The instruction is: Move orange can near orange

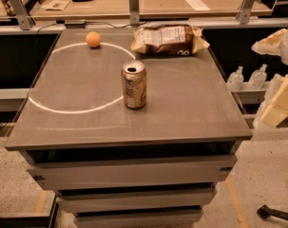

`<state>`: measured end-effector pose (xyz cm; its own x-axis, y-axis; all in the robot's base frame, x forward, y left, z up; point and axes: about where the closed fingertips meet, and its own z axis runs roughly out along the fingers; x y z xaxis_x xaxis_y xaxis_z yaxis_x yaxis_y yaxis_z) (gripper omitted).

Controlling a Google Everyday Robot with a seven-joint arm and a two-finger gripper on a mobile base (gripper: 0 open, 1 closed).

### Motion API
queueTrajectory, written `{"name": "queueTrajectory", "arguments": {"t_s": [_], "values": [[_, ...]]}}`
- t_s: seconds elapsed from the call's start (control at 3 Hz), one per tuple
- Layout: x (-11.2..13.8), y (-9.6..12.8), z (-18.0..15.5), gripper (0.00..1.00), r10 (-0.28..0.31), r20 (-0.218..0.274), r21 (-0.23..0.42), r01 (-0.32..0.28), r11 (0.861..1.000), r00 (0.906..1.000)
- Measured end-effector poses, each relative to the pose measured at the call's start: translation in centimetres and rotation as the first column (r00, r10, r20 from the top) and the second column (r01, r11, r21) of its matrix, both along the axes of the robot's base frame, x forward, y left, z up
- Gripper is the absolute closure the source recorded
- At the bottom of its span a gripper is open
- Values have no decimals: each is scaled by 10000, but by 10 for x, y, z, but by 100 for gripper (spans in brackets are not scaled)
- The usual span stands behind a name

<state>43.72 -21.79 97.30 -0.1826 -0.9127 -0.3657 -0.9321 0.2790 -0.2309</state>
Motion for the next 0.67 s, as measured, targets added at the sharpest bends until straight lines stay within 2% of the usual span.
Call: {"name": "queueTrajectory", "arguments": {"t_s": [0.33,0.67], "values": [[-2,0,-14,0,422,327,1684,-471,9846,9986],[2,-1,-39,0,179,154,3762,-224,9263,9997]]}}
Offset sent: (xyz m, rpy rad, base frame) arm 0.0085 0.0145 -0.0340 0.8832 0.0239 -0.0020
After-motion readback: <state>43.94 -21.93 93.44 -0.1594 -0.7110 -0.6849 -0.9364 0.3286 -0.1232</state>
